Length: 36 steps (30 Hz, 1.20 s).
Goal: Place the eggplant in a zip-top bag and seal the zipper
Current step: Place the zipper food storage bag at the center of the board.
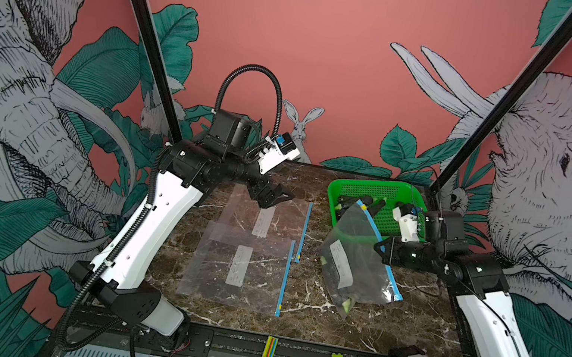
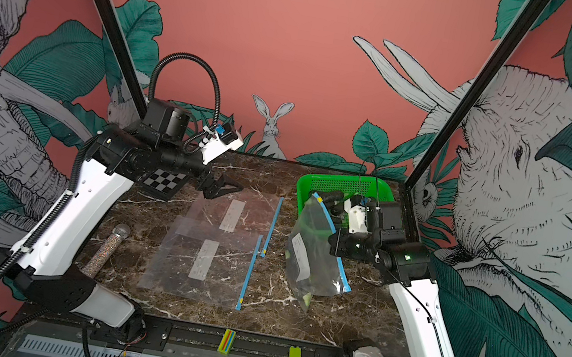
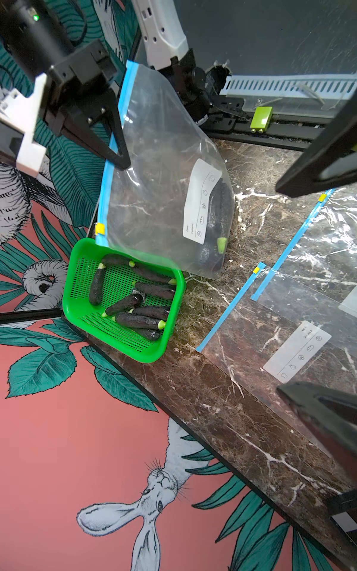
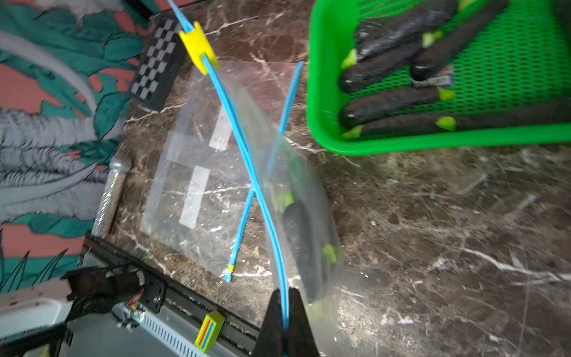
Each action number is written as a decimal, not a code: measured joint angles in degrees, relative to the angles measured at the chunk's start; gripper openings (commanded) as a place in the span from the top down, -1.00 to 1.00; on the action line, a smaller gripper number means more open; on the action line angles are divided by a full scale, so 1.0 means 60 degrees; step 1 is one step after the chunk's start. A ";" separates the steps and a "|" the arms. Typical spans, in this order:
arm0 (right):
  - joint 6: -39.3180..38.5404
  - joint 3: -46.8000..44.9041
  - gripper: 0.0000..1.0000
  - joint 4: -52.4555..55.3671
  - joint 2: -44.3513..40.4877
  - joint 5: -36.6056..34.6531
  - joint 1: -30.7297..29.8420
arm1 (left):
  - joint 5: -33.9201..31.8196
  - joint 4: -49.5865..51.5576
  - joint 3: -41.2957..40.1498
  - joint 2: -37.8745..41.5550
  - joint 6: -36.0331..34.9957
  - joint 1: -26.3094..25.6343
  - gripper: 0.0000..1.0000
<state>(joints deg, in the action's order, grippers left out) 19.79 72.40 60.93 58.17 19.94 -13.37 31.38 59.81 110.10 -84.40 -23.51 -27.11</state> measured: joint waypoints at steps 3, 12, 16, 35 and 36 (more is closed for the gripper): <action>-0.0084 -0.0703 1.00 0.0280 -0.0215 -0.0233 0.0900 | 0.0120 -0.0182 -0.0248 0.0000 0.0047 0.0000 -0.91; -0.0812 -0.1373 1.00 0.0831 -0.0324 -0.1297 0.3337 | 0.0204 -0.0302 -0.0375 0.0000 0.0062 0.0000 -0.91; -0.0951 -0.1727 0.77 0.0798 -0.0310 -0.1453 0.4087 | 0.0277 -0.0375 -0.0375 -0.0007 0.0062 0.0000 -0.92; -0.1035 -0.0361 -0.09 -0.0211 0.0073 -0.1628 0.4091 | 0.0481 -0.1333 -0.1264 -0.0127 0.0980 0.0022 -0.98; -0.1009 -0.0517 -0.10 -0.0393 0.0095 -0.1523 0.3730 | 0.0382 -0.1479 -0.1355 -0.0124 0.1107 0.0022 -0.98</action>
<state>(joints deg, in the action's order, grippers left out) 13.74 69.30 58.57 58.74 10.81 9.02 33.67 50.94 101.97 -85.14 -16.86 -26.98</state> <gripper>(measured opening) 0.543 0.989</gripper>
